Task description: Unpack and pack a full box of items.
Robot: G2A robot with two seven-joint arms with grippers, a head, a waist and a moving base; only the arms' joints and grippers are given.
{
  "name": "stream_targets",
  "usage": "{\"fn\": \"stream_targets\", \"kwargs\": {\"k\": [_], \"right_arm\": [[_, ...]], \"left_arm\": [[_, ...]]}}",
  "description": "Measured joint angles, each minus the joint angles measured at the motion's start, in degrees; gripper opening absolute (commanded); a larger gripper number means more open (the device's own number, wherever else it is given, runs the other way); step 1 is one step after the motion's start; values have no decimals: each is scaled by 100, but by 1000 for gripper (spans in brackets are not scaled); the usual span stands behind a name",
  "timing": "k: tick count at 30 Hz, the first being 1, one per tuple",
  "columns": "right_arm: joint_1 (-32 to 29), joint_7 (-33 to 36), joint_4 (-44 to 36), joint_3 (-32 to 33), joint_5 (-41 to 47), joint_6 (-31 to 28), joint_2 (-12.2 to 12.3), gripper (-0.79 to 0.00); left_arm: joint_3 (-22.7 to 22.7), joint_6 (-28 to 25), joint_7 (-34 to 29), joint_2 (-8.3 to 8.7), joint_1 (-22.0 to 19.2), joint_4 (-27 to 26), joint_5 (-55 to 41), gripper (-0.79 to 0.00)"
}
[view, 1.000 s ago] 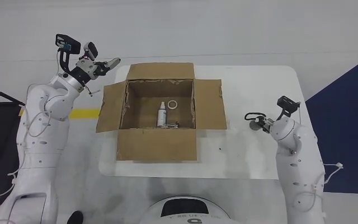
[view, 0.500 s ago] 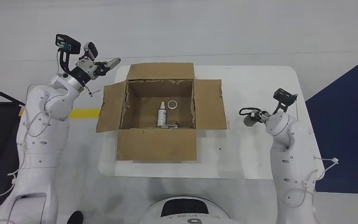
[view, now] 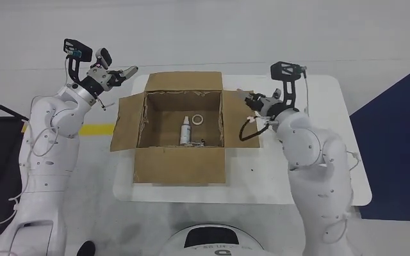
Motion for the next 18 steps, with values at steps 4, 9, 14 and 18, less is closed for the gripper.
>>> {"fn": "stream_targets", "kwargs": {"k": [4, 9, 14, 18], "right_arm": [[812, -84, 1053, -606, 603, -462, -87, 0], [1063, 11, 1395, -740, 838, -539, -110, 0], [1057, 7, 1387, -737, 833, -537, -109, 0], [1106, 133, 1600, -1015, 718, -816, -121, 0]], "left_arm": [[0, 0, 0, 0, 0, 0, 0, 0], [0, 0, 0, 0, 0, 0, 0, 0], [0, 0, 0, 0, 0, 0, 0, 0], [0, 0, 0, 0, 0, 0, 0, 0]]}}
